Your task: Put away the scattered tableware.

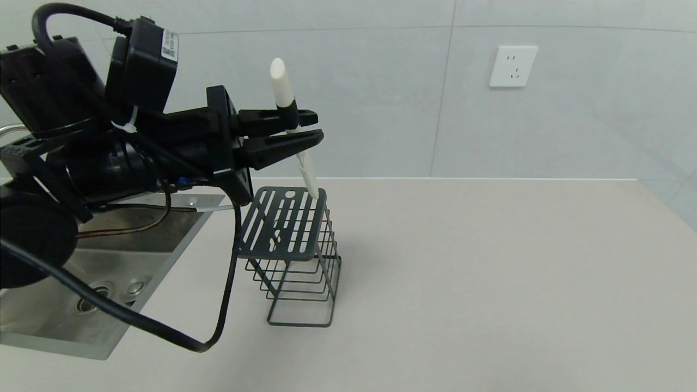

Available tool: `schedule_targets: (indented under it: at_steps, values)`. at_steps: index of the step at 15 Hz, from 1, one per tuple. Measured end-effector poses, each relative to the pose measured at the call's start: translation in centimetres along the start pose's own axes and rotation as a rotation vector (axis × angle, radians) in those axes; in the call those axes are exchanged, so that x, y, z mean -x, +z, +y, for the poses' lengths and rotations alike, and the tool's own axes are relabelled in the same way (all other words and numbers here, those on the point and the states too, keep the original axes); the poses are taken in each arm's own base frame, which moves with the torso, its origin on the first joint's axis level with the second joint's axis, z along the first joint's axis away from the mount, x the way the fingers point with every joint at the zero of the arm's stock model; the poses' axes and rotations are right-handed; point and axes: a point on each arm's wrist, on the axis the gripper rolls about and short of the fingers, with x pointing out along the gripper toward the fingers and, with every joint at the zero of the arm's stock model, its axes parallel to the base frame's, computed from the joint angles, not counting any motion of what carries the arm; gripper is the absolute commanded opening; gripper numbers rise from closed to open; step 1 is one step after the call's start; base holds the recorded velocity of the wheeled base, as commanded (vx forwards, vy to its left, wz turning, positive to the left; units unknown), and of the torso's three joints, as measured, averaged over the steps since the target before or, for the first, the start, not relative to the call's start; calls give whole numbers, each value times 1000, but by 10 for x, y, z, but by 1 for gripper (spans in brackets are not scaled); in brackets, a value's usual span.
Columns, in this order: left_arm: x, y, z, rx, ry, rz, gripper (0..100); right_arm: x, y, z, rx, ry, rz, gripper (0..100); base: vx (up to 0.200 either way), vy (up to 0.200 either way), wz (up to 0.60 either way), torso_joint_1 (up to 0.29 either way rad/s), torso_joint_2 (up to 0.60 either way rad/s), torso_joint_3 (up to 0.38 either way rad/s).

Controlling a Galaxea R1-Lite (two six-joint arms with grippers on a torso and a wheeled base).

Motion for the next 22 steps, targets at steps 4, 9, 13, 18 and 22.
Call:
schedule_targets:
  at_steps: [4,9,13,18,22]
  values:
    - [1,0,0,-2,10,2,0,0,0,0,0,0,0,0,0,0,0,0,0,0]
    - [8,-1,-11,38,4,27,0,0,0,0,0,0,0,0,0,0,0,0,0,0]
    - [10,-3,-15,49,-4,32,0,0,0,0,-1,0,0,0,0,0,0,0,0,0]
    - [9,-5,-14,50,-2,33,0,0,0,0,0,0,0,0,0,0,0,0,0,0]
    - [7,-9,-12,54,0,38,0,0,0,0,-1,0,0,0,0,0,0,0,0,0]
